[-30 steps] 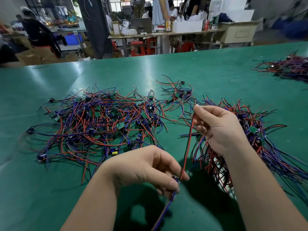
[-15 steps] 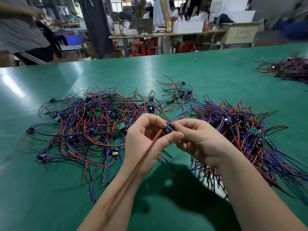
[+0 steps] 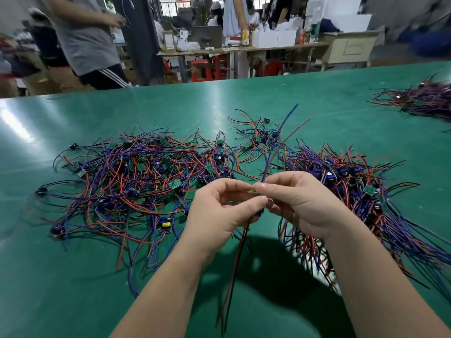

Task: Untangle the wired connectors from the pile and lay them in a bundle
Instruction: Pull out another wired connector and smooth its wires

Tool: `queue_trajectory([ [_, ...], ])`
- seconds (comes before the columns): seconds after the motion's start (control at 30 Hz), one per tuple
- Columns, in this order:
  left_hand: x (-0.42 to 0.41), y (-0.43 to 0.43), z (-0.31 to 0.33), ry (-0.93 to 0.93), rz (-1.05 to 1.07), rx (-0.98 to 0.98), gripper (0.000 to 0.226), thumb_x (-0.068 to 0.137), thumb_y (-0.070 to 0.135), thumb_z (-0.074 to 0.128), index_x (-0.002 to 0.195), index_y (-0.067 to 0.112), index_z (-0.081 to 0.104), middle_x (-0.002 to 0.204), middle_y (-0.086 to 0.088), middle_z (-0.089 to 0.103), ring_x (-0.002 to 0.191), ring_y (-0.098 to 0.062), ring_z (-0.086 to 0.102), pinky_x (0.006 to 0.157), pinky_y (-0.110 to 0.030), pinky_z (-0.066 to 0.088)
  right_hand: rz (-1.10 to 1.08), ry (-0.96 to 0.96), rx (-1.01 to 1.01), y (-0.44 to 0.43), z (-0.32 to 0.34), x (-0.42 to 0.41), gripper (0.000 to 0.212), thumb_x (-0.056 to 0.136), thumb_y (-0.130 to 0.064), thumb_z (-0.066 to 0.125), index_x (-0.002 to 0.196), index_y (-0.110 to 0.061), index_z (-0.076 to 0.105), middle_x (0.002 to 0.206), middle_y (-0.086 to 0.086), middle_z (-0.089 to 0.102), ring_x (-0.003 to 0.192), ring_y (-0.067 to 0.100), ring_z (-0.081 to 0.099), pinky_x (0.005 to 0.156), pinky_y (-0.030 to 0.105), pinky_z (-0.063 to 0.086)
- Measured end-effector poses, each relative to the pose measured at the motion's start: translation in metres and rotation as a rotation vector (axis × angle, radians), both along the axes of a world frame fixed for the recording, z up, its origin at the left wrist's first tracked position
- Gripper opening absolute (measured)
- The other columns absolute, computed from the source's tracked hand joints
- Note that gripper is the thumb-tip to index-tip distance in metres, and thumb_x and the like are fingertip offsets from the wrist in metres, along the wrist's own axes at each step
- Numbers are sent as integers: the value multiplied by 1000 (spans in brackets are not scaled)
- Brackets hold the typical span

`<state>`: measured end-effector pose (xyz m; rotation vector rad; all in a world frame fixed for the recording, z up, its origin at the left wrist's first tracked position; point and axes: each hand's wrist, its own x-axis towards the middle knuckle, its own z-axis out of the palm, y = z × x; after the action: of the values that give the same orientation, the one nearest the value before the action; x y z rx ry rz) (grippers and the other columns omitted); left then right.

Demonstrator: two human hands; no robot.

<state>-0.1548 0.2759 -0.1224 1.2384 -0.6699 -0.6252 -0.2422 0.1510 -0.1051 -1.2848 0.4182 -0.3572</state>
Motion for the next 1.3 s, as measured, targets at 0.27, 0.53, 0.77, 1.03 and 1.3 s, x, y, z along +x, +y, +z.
queue_trajectory([
  [0.27,3,9,-2,-19,-345,421,17,71,5,79,75,16,67,67,-1,68,57,-11,64,53,-19,50,-382,-121,7,-17,3,-1,20,79,-1,67,62,-10,66,50,-3,58,44,5,49,43,13,40],
  [0.53,5,12,3,-25,-374,430,14,75,4,76,74,13,65,65,-4,68,54,-12,64,51,-18,50,-524,-274,36,-23,2,1,15,94,-10,53,84,-5,63,65,0,64,49,5,59,49,14,47],
  [0.77,15,1,6,419,117,28,12,75,3,70,83,4,62,66,-8,67,51,-11,63,49,-17,52,-292,-139,21,-8,0,11,49,93,-55,30,87,-10,49,67,14,61,47,22,59,45,26,48],
  [1.03,19,-3,-3,433,297,-34,19,68,15,75,74,11,58,57,-3,63,45,-9,56,46,-14,49,-13,-153,-103,25,-13,18,97,43,-99,29,72,-13,64,75,7,67,63,19,63,53,27,51],
  [1.3,12,-1,-1,172,172,-31,51,64,61,65,76,12,70,73,-4,73,66,-14,70,59,-22,56,-306,-168,-591,28,-13,14,24,73,-4,78,82,-23,68,77,-7,73,65,4,66,65,18,52],
])
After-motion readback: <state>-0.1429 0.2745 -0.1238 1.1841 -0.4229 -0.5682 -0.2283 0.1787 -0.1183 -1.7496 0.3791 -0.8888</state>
